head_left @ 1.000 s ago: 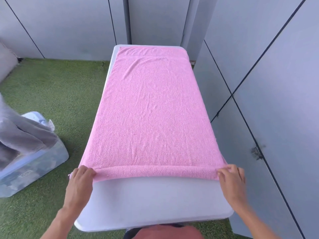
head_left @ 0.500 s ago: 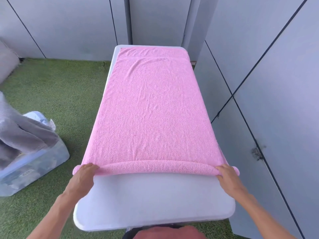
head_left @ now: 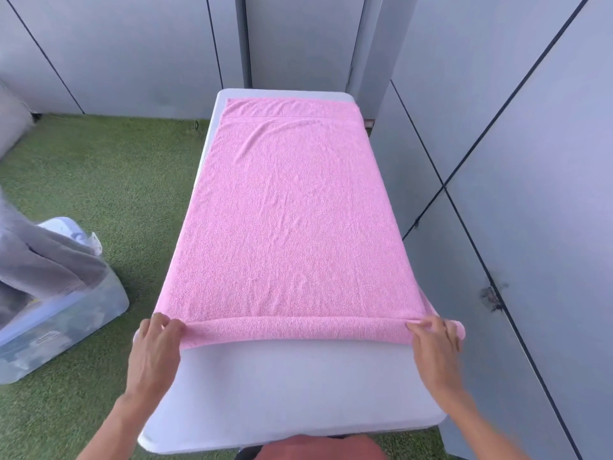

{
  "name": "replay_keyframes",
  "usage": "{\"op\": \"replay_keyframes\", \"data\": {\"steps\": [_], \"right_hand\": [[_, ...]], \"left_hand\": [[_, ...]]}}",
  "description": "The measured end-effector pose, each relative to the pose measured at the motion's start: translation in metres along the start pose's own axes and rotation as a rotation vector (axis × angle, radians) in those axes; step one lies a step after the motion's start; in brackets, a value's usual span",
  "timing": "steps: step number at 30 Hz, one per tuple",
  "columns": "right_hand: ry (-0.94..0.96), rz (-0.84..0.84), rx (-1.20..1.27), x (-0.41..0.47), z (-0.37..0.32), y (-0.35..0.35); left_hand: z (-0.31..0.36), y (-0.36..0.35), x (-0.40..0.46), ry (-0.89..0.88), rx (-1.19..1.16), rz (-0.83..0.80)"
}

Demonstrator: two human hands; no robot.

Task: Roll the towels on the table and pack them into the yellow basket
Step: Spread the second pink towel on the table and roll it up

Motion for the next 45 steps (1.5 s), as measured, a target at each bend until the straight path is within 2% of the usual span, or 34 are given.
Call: {"op": "replay_keyframes", "data": {"steps": [2,5,10,13,16,18,20,22,23,26,29,32,37,39,43,45], "right_hand": [[0.074,0.017,0.030,-0.014,-0.005,-0.007],[0.151,-0.036,0.064,-0.005,0.001,-0.015],[0.073,-0.231,0.118,0.033,-0.003,-0.006],[0.100,-0.317,0.084,0.034,-0.001,0.003],[0.105,-0.459,0.174,0.023,0.014,0.011],[-0.011,-0.587,0.333,0.021,0.022,0.023],[-0.150,-0.651,0.543,0.026,0.025,0.033],[-0.223,-0.547,0.646,0.033,0.023,0.030],[-0.226,-0.447,0.616,0.035,0.020,0.027],[-0.156,-0.129,0.301,0.024,0.000,0.015],[-0.038,0.041,0.017,-0.003,-0.015,0.004],[0.051,-0.049,0.053,-0.019,-0.013,-0.012],[0.016,-0.261,0.238,0.023,-0.020,0.001],[0.035,-0.302,0.231,0.037,-0.019,0.004],[0.056,-0.350,0.247,0.027,-0.006,0.005],[0.063,-0.403,0.265,0.016,0.004,0.005]], "left_hand": [[0.009,-0.008,-0.021,-0.051,0.015,0.026],[0.011,-0.017,-0.025,-0.117,0.037,-0.037],[0.004,-0.015,0.012,0.052,-0.070,-0.205],[-0.007,-0.008,0.024,0.045,-0.027,-0.332],[-0.015,-0.001,0.020,0.055,0.022,-0.495],[-0.022,0.003,0.021,0.116,-0.024,-0.581],[-0.026,0.009,0.029,0.185,-0.208,-0.591],[-0.023,0.017,0.037,0.254,-0.371,-0.491],[-0.021,0.018,0.038,0.261,-0.392,-0.400],[-0.007,0.014,0.026,0.117,-0.125,-0.121],[0.012,0.003,-0.006,-0.019,0.035,-0.020],[0.021,-0.009,-0.028,-0.036,0.053,-0.060],[0.018,-0.009,0.003,-0.028,-0.041,-0.127],[0.014,-0.006,0.019,0.018,-0.080,-0.189],[-0.005,-0.004,0.030,0.003,-0.002,-0.327],[-0.006,0.000,0.027,-0.039,0.067,-0.466]]}}
Point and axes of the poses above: each hand's wrist, its own x-axis towards the middle knuckle, its own y-axis out of the back of the hand, z = x × y, the point moved 1 cm from there along x, towards the middle knuckle, and after that the axes turned 2 degrees about -x, right-handed, at the moved point
